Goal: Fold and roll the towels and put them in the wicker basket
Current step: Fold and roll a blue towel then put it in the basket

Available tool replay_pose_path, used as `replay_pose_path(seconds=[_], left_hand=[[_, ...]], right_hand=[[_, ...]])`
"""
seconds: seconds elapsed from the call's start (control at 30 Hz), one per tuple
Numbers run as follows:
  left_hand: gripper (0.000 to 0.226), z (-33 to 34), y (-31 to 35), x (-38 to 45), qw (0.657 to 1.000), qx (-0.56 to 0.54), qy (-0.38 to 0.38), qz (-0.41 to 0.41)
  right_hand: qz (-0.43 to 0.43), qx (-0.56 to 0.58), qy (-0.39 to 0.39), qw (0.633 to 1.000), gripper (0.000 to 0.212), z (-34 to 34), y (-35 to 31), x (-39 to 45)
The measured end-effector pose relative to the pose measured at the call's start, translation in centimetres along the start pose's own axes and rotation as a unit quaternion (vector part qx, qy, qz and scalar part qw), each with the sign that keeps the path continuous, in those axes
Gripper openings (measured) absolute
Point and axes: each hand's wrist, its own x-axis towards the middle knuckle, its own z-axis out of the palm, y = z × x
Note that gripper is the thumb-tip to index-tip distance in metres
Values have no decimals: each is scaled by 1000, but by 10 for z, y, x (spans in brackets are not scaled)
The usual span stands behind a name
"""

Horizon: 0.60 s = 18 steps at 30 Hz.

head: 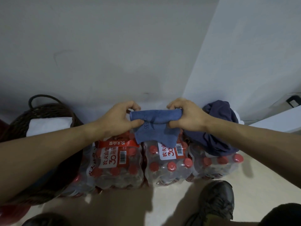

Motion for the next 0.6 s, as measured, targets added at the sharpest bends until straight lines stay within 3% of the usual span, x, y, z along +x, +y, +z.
replay_pose_path(seconds=[0.1, 0.23, 0.33, 0.47, 0.53, 0.6], left_hand=[[15, 5, 7, -3, 980, -175, -34, -85], [28, 27, 10, -8, 944, -284, -7, -168], [35, 53, 1, -9, 938, -257, 46, -229], [25, 82, -14, -16, 928, -236, -8, -289], [29, 88, -23, -19, 918, -272, -39, -284], [44, 91, -29, -18, 929, -251, -33, -270]], right_hand=[[74, 222, -83, 969, 16, -2, 7, -5], [170, 395, -77, 899, 31, 10, 29, -10], [229, 382, -36, 895, 45, 30, 47, -13], [313, 386, -61, 866, 52, 53, 67, -23], [301, 363, -88, 878, 47, 57, 74, -26], [260, 323, -59, 908, 49, 59, 77, -24]])
